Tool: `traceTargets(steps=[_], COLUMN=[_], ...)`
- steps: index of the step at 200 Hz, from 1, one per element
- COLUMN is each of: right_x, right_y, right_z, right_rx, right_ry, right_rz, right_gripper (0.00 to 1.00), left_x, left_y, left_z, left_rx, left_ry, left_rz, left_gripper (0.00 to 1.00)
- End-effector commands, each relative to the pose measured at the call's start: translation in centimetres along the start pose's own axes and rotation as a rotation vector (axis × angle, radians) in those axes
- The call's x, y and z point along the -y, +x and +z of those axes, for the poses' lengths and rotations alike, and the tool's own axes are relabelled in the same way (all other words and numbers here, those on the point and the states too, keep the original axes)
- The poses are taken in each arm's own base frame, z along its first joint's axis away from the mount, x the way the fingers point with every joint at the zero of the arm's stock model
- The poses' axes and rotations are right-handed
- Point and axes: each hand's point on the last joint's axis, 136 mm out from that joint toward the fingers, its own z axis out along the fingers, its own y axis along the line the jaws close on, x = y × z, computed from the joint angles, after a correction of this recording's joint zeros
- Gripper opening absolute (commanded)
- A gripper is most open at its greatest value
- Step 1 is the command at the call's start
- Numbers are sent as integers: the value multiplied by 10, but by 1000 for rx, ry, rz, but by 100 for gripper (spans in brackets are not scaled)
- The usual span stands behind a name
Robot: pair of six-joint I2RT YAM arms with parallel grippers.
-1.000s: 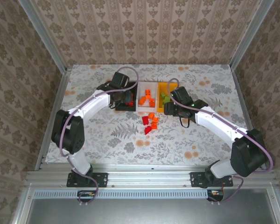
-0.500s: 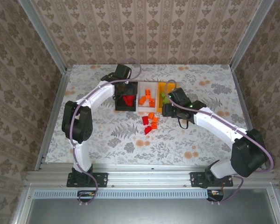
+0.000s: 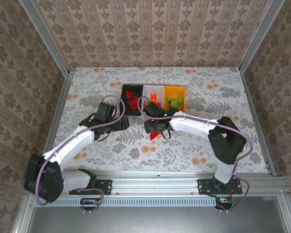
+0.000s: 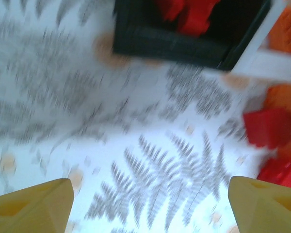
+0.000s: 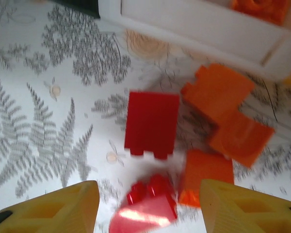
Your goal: Sort the legos into containers by color
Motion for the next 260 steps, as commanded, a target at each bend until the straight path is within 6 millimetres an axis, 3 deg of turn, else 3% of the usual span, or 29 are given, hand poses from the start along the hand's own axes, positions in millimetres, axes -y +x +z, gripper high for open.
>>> traceTargets(steps=[1,44,102,171,228,260], right_x=[-1,-7,-4,16,2,-3], right_y=[-11,-10,-9,-13,-18,-18], right_z=[9,31,39,21,43,47], right_rx=[1,-38,-45,12,-19,-24], right_ry=[37,54,114,216,175,153], right_rz=[-8,-4,-8,-41,-46,-39], right_gripper=[57,56,53,52,51,45], left_x=[-5,-29,-34,-33,-31,-33], left_y=[13,43,60,62,62,65], left_z=[-14,-30,-35,-33,-30,-32], left_rx=[38,77,72,71,52,51], left_ry=[45,24,48,67,71,64], left_rz=[-91,-137,-158,-167,-171,-171], left_gripper=[85,89,91,91,91,91])
